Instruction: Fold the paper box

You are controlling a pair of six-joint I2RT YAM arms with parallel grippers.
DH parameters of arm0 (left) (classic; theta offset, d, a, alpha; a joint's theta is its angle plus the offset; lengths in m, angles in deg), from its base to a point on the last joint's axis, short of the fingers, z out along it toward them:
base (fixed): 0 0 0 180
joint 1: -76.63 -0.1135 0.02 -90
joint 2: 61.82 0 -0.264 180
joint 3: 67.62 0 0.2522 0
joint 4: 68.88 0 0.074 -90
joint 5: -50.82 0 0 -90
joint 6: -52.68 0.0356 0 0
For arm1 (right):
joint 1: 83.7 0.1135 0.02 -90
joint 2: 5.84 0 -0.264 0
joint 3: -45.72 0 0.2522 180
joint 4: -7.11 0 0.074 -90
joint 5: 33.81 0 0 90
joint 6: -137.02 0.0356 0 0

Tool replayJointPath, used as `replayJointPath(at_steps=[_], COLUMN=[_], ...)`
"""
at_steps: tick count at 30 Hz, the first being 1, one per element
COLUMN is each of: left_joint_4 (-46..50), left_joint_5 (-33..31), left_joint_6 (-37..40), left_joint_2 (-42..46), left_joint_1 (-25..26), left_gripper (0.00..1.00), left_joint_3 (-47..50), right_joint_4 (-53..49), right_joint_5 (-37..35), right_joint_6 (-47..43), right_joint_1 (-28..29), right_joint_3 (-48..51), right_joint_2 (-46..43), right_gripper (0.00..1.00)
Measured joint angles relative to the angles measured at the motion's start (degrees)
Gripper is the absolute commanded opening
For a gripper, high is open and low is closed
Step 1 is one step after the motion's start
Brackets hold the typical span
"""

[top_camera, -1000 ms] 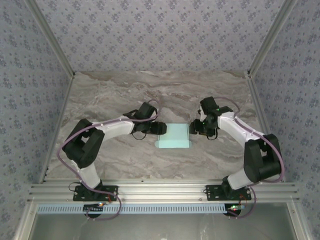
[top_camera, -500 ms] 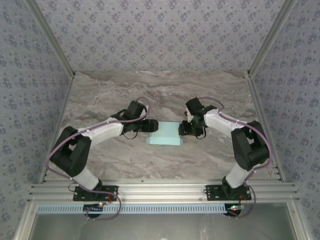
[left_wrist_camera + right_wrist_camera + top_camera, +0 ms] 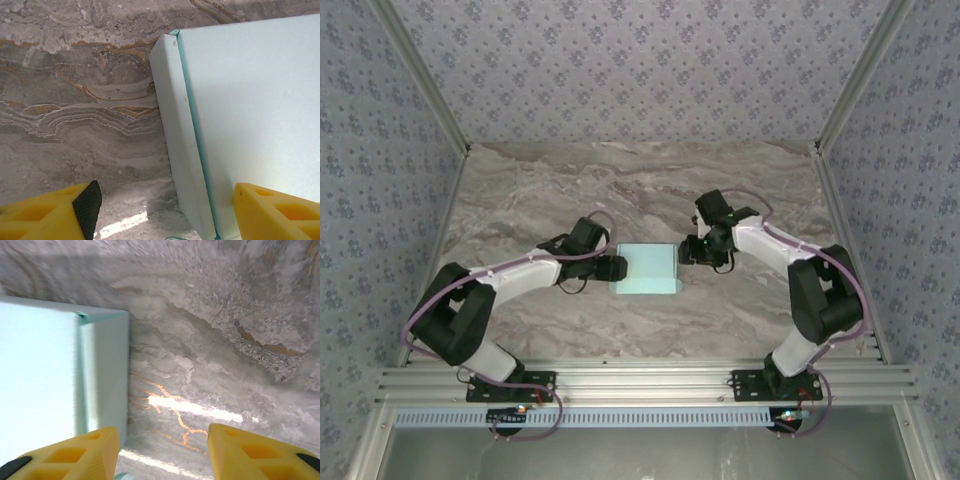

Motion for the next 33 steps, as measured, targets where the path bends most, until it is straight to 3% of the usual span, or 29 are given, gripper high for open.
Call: replayJointPath(at_steps=[5, 16, 24, 28, 33], left_joint_4=[-1.53, -3.19, -3.93, -4.15, -5.14], left_joint_5=[-0.79, -1.25, 1.01, 2.58, 6.01], left_joint_6=[0.11, -1.97, -4.35, -5.25, -6.58], left_joint_2=[-1.07, -1.57, -2.03, -2.29, -3.02], left_joint_1=[0.42, 0.66, -0.09, -1.25, -3.1], left_gripper=[0.72, 0.68, 0.58, 0.55, 0.5], left_joint_3=[0.0, 0.15, 0.0, 0.0, 0.0], right_joint_4=[0.61, 6.49, 7.32, 8.31, 11.63], right_joint_5=[3.37, 6.16, 6.29, 5.42, 1.84], right_joint_6=[-0.22, 0.07, -0.26, -0.5, -2.19], right_joint_1=[1.07, 2.75, 2.69, 2.54, 2.43], right_joint_3=[0.0, 1.99, 2.27, 2.54, 6.82], right_joint_2=[-2.03, 4.22, 4.0, 3.39, -5.88], right_gripper=[0.53, 0.41, 0.42, 0.47, 0.52])
